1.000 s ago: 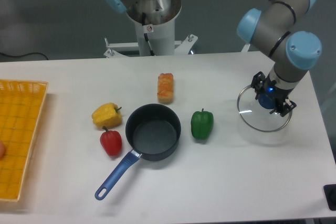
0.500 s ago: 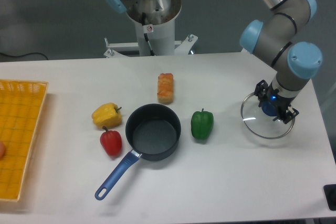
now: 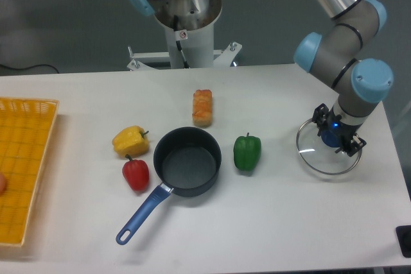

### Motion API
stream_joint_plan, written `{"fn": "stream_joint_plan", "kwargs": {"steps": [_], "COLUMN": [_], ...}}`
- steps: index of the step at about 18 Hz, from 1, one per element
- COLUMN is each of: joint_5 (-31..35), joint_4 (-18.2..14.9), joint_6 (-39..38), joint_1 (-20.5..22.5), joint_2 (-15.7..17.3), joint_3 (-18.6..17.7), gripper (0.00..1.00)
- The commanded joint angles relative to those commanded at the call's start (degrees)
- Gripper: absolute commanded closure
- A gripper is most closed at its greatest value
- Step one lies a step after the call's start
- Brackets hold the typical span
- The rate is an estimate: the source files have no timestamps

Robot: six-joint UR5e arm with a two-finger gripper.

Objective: Place the lid on the table
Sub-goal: 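Set the glass lid flat on the table and open the gripper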

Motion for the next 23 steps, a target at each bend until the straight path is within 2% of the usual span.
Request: {"fn": "stream_joint_plan", "kwargs": {"steps": [23], "joint_5": [1.1], "joint_4": [0.8], "joint_6": [-0.1], "joint_1": [-0.2], "joint_2": [-1.8], "joint_3": [0.4], "gripper": [0.33]}}
